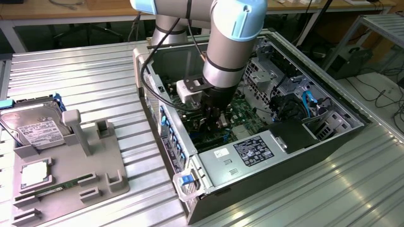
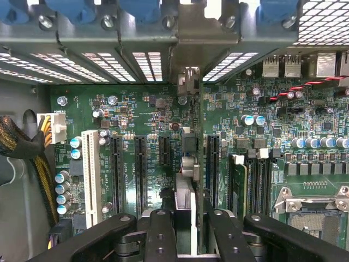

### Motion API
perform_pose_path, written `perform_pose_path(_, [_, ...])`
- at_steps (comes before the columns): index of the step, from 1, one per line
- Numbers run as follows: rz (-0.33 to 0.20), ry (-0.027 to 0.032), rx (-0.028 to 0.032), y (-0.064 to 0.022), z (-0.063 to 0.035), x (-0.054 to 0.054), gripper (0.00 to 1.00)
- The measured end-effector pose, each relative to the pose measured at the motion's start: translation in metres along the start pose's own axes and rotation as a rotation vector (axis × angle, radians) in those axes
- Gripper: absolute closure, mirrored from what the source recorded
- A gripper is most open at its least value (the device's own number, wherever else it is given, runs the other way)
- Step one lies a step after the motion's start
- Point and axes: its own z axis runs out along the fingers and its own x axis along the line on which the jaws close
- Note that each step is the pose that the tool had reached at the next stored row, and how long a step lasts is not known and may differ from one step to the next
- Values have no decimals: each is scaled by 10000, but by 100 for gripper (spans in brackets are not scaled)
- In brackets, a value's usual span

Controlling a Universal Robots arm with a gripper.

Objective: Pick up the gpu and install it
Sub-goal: 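Insert the gpu into the slot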

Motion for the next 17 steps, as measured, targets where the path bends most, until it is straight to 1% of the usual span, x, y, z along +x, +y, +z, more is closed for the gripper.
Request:
perform_pose_path(6, [0, 4, -3, 10, 14, 1, 72])
perform_pose_path(10, [-1, 19, -9, 12, 86, 5, 72])
perform_pose_path(13, [0, 1, -3, 11, 95, 3, 72])
perform_pose_path(17, [0, 2, -3, 11, 95, 3, 72])
